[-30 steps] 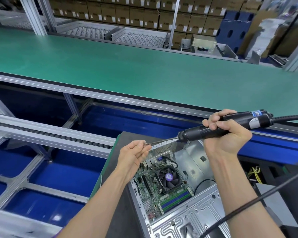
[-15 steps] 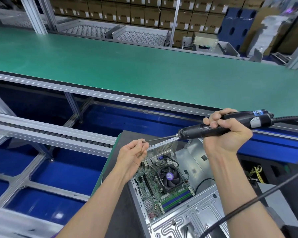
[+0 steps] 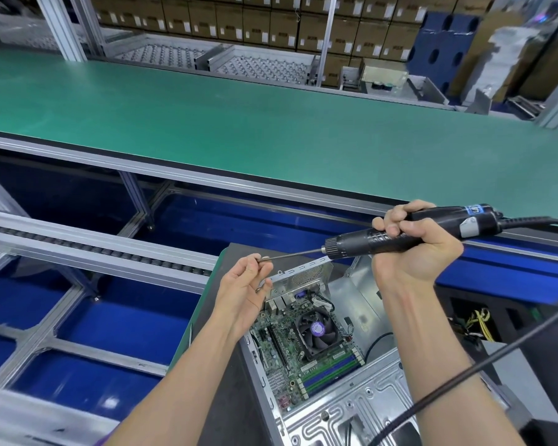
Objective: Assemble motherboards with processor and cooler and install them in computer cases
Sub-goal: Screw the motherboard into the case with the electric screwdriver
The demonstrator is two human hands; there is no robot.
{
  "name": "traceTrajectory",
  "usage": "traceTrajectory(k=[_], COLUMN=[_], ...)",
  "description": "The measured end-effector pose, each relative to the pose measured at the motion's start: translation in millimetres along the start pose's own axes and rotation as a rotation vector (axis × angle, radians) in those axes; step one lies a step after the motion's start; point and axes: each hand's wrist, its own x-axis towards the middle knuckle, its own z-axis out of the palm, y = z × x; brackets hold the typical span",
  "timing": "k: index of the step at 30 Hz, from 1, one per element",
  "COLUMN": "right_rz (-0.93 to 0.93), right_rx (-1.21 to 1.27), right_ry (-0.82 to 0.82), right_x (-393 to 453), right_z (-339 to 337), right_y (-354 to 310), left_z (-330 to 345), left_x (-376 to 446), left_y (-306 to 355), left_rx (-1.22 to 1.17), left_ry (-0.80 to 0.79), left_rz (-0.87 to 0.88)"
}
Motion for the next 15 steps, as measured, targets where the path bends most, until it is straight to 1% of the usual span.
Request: traceTrajectory(k=[9,15], right_rz=[-0.013,-0.044], right_rx=[0.016,-0.022], right_ry=[0.071,0.034], right_x=[-1.6,-3.6], right_z=[3.0,8.7], right_y=[3.4,-3.8], left_z=[0.1,-0.3], left_x=[0.3,0.0], left_y=[-2.4,-1.4], left_rx=[0.007,-0.003], left_ry=[0.019,0.039], left_rz=[0.014,0.022])
